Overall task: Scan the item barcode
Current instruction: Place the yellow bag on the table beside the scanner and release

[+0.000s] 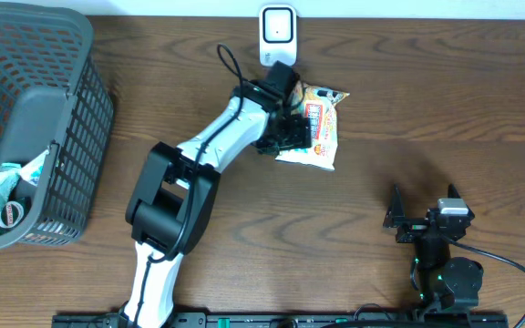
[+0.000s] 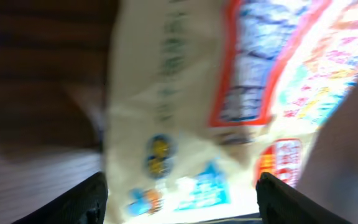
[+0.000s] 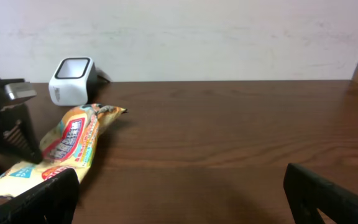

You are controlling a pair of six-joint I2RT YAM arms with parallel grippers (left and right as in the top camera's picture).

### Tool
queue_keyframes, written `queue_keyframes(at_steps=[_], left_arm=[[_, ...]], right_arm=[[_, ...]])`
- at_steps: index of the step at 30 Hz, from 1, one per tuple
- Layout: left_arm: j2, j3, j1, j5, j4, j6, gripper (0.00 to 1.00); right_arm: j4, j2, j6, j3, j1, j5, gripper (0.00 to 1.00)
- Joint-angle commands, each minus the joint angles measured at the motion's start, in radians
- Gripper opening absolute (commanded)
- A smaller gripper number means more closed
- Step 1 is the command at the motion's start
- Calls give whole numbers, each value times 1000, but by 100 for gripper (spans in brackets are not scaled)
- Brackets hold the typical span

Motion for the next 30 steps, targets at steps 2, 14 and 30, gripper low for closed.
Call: queue_keyframes(at_steps=[2, 14, 30], left_arm=[[20, -10, -8, 7, 22, -43, 75], [2, 50, 17, 8, -23, 35, 75], [-513, 277, 304, -242, -237, 183, 76]], right_arm=[[-4, -5, -7, -2, -10, -2, 99], [-4, -5, -7, -2, -10, -2, 99], [-4, -5, -7, -2, -10, -2, 99]])
